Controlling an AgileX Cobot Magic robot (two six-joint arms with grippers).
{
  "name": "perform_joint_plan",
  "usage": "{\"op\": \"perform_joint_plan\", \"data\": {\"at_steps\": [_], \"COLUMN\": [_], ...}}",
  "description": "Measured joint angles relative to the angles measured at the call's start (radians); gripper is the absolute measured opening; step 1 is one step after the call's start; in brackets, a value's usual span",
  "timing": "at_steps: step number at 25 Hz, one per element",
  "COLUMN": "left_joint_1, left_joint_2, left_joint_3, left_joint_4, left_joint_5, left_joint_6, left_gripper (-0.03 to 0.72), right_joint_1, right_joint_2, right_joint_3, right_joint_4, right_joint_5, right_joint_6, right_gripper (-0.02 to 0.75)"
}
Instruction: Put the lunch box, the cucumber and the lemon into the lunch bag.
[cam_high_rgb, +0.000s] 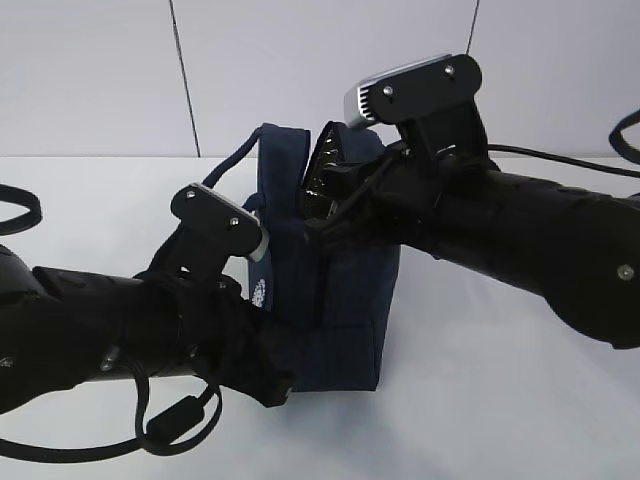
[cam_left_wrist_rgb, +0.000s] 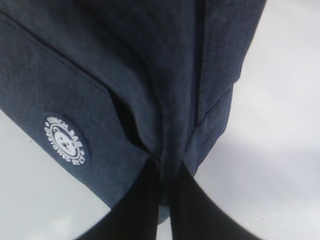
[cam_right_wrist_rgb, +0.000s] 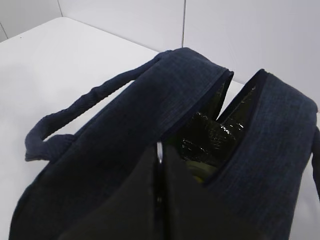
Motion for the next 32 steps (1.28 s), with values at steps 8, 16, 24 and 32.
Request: {"op": "perform_joint_plan", "data": {"at_steps": [8, 16, 24, 32], "left_joint_1": [0.000, 0.000, 0.000, 0.000], "left_joint_2": [0.000, -0.007, -0.079, -0.095], "left_joint_3": [0.000, 0.000, 0.000, 0.002], "left_joint_4": [0.000, -0.011, -0.044, -0.047], "left_joint_5": [0.003, 0.013, 0.059, 0.081], "left_joint_6": [0.000, 0.000, 0.000, 0.000], "left_gripper": [0.011, 0.013, 0.314, 0.417], "right_joint_1": [-0.005, -0.005, -0.009, -0.009], "right_joint_2": [0.057, 0.078, 0.080, 0.080], "right_joint_3": [-0.060, -0.107, -0.110, -0.117], "right_joint_4": [0.000, 0.000, 0.007, 0.011], "right_joint_5": [0.055, 0.104, 0.108, 0.117], "right_joint_6": [-0.001, -0.001, -0.001, 0.005], "right_gripper": [-0.013, -0.013, -0.013, -0.013]}}
